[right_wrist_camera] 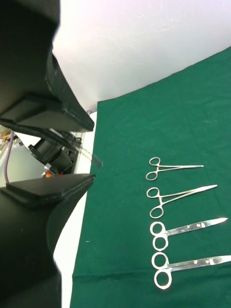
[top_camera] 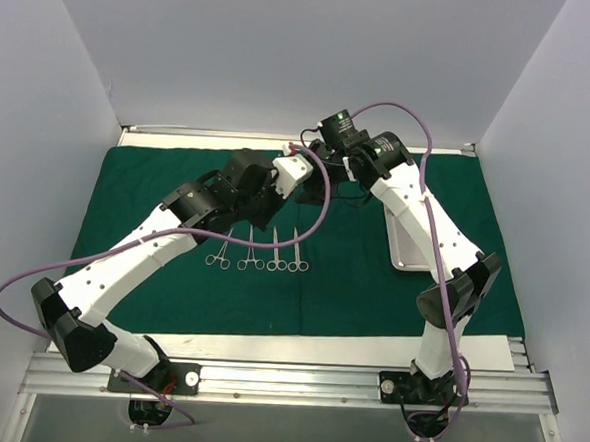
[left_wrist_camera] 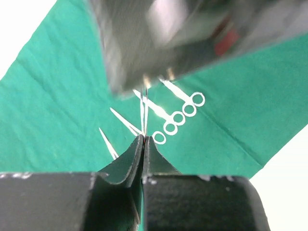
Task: Open and lay out the surgical kit
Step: Place the medical item in the surgical kit.
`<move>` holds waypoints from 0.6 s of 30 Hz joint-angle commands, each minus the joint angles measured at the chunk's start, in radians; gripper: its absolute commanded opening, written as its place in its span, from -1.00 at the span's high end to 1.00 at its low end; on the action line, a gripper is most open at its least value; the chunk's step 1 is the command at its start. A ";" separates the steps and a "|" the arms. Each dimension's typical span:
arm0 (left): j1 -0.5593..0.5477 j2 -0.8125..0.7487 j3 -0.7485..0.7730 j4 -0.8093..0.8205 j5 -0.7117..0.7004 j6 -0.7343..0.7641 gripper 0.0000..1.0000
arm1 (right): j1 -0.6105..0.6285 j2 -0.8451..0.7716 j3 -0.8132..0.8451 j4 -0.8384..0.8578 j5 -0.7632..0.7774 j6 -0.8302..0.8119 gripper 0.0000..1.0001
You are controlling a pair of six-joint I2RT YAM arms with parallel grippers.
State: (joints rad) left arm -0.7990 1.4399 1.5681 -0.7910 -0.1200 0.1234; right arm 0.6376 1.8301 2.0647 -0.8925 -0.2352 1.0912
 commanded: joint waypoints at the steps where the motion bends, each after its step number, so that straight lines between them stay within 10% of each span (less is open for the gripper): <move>1: 0.053 -0.099 -0.052 0.061 0.048 -0.065 0.95 | -0.027 -0.048 -0.017 0.027 -0.003 -0.027 0.12; 18: 0.368 -0.306 -0.486 0.102 -0.007 -0.284 0.95 | -0.274 -0.227 -0.294 0.042 -0.047 -0.411 -0.01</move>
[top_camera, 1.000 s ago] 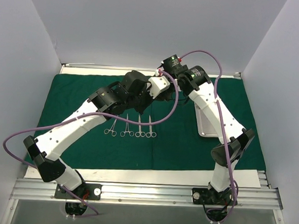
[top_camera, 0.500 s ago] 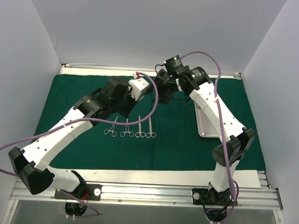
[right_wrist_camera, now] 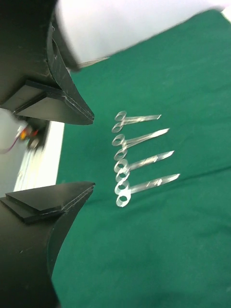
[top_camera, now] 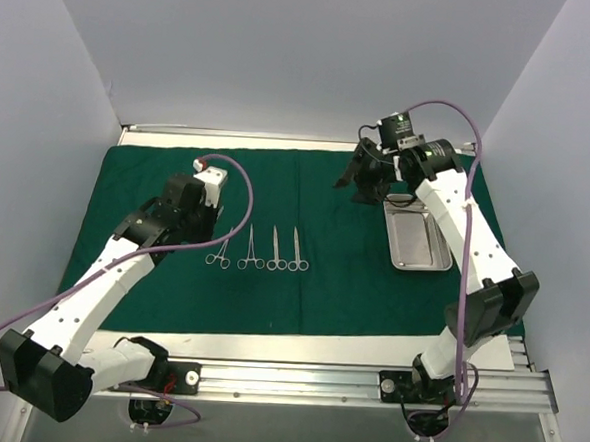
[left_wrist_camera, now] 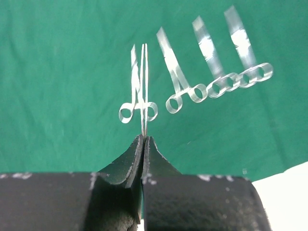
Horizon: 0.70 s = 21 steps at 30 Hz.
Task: Open and lay out the surgical kit
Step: Place the medical item in the surgical kit.
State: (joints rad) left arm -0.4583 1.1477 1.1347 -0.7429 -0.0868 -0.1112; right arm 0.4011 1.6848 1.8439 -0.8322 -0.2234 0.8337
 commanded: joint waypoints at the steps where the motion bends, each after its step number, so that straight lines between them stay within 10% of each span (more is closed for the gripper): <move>1: 0.039 -0.014 -0.081 0.074 -0.039 -0.047 0.95 | -0.065 -0.098 -0.113 -0.007 -0.094 -0.171 -0.01; 6: 0.148 0.055 -0.197 0.223 0.010 -0.051 0.95 | -0.226 -0.270 -0.362 0.162 -0.289 -0.222 0.01; 21: 0.216 0.342 -0.196 0.336 0.022 -0.232 0.95 | -0.341 -0.238 -0.316 0.116 -0.341 -0.300 0.01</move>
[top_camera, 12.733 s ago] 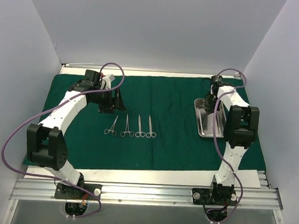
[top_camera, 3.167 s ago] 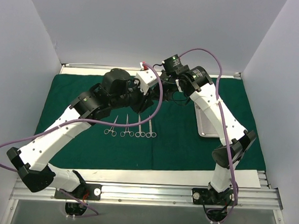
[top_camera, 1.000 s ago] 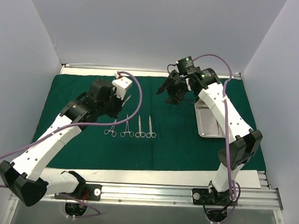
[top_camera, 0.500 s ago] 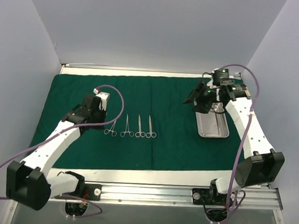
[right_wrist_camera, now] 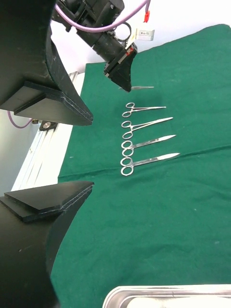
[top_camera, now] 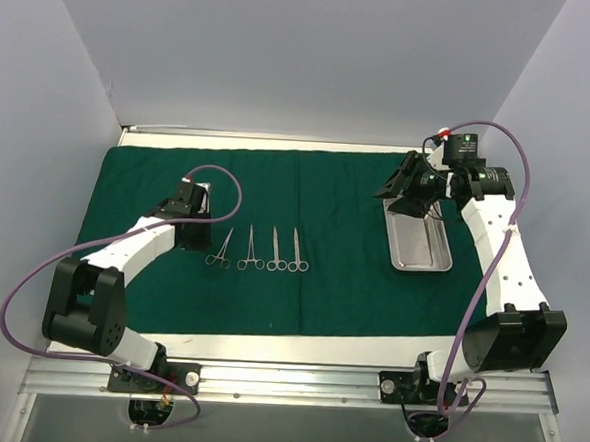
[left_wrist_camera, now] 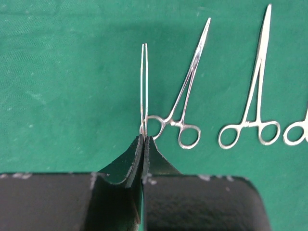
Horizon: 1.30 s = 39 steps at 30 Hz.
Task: Open and lay out the surgical kit
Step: Place the medical item in the surgical kit.
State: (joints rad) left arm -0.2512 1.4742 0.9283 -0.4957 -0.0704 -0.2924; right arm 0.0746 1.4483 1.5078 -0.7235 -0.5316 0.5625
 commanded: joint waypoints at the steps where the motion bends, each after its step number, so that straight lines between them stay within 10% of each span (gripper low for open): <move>1: 0.009 0.017 0.007 0.094 0.006 -0.056 0.95 | -0.018 -0.002 0.020 0.006 -0.033 -0.030 0.01; 25: 0.078 0.155 0.046 -0.004 0.046 -0.039 0.94 | -0.056 0.023 0.011 0.018 -0.048 -0.038 0.01; 39: 0.107 0.164 0.043 -0.021 0.070 -0.050 0.32 | -0.059 0.037 0.006 0.025 -0.054 -0.035 0.01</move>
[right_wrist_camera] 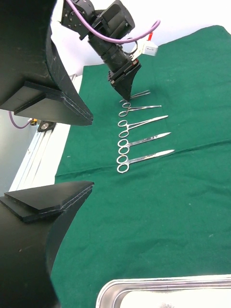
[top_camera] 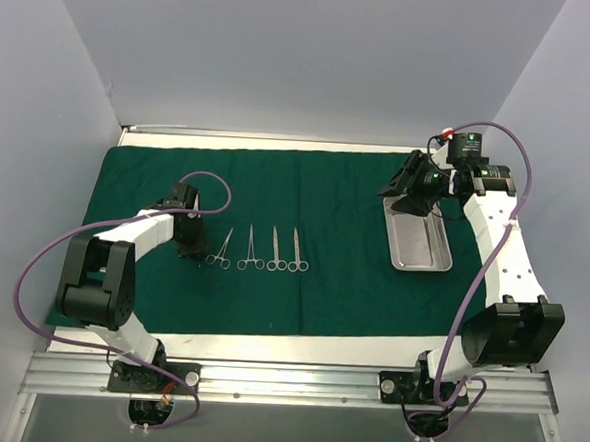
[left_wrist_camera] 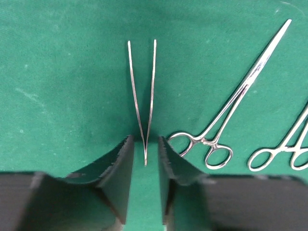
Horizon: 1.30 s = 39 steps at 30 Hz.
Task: Open and lay out the surgical kit
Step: Place the medical item in the surgical kit.
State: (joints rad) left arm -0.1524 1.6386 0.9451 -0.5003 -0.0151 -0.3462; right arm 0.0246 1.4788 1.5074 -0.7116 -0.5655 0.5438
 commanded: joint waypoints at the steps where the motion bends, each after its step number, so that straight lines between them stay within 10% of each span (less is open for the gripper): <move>1: 0.007 0.001 0.035 -0.023 0.015 0.006 0.28 | -0.011 0.006 0.004 0.015 -0.020 -0.016 0.01; 20: -0.029 -0.241 0.273 -0.190 0.298 0.260 0.21 | -0.084 0.098 -0.148 0.080 0.380 -0.154 0.02; 27: -0.044 -0.266 0.265 -0.084 0.566 0.283 -0.04 | -0.092 0.268 -0.170 0.196 0.660 -0.196 0.01; 29: -0.049 -0.266 0.268 -0.093 0.578 0.294 -0.87 | -0.089 0.317 -0.150 0.227 0.737 -0.203 0.01; 39: -0.045 -0.267 0.314 -0.193 0.503 0.311 -0.88 | -0.098 0.494 -0.079 0.299 0.811 -0.255 -0.02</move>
State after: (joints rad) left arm -0.2005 1.3922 1.1980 -0.6640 0.4908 -0.0448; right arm -0.0669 1.9423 1.3846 -0.4347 0.1818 0.3138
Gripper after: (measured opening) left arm 0.938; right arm 0.508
